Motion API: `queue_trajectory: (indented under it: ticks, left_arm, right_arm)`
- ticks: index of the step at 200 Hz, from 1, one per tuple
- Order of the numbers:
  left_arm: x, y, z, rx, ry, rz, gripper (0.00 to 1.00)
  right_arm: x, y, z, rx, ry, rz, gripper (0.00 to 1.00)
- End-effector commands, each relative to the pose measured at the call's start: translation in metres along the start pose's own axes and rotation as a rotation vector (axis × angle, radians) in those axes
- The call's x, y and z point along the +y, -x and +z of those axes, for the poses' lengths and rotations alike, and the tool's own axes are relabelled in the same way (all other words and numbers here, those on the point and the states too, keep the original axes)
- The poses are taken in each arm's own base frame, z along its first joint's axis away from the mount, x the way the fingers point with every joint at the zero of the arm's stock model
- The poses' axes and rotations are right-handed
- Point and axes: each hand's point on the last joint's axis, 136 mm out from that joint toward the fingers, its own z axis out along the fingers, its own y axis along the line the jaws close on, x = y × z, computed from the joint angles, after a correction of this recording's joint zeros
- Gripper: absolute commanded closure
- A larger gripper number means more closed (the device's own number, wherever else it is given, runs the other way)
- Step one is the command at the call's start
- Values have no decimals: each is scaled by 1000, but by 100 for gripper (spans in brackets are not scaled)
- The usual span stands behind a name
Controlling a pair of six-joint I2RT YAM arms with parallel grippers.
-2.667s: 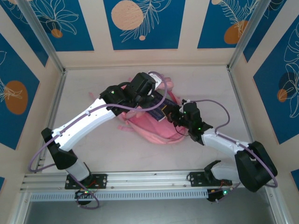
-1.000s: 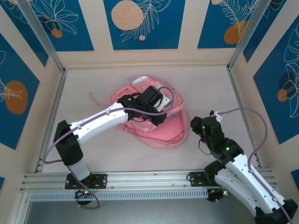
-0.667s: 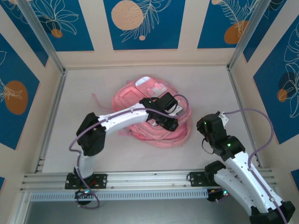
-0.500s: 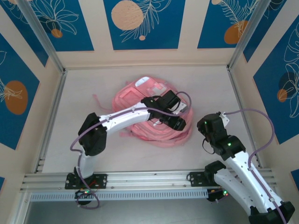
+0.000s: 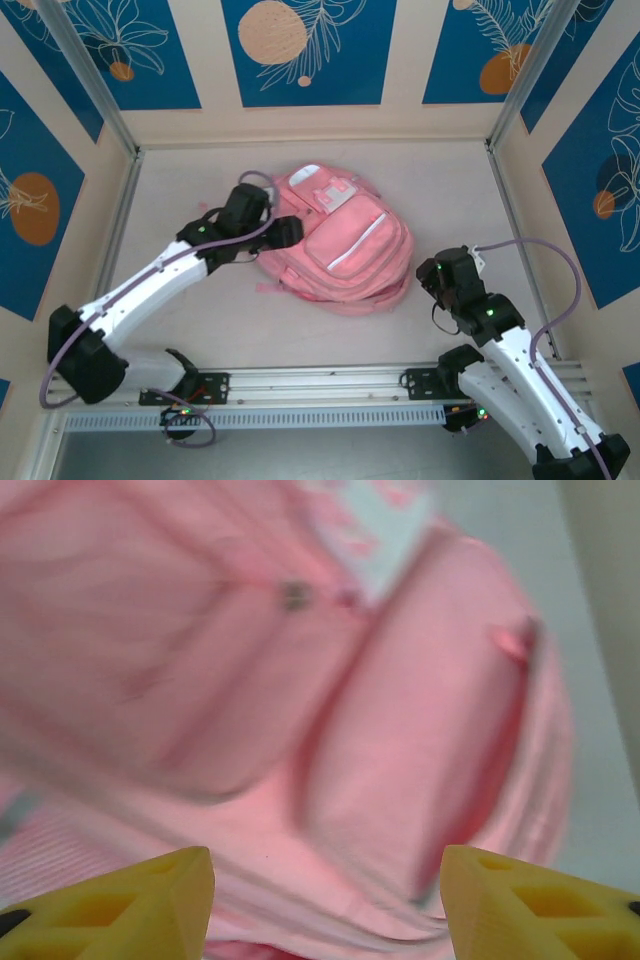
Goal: Pack the student bag
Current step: Rotate the card holder at the center of the table.
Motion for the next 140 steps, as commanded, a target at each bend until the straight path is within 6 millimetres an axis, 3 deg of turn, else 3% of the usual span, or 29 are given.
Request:
queue_trajectory:
  ticks: [1, 43, 112, 140]
  left_arm:
    - [46, -1, -1, -86, 71, -258, 42]
    - [77, 1, 19, -84, 39, -411, 48]
    - [88, 18, 55, -87, 3, -466, 57]
    - [91, 18, 67, -70, 10, -487, 64]
  right_arm:
    - [5, -4, 2, 18, 34, 39, 60]
    - [14, -8, 5, 39, 85, 71, 60]
    - [15, -20, 5, 75, 156, 78, 60]
    - [2, -21, 10, 64, 99, 77, 60]
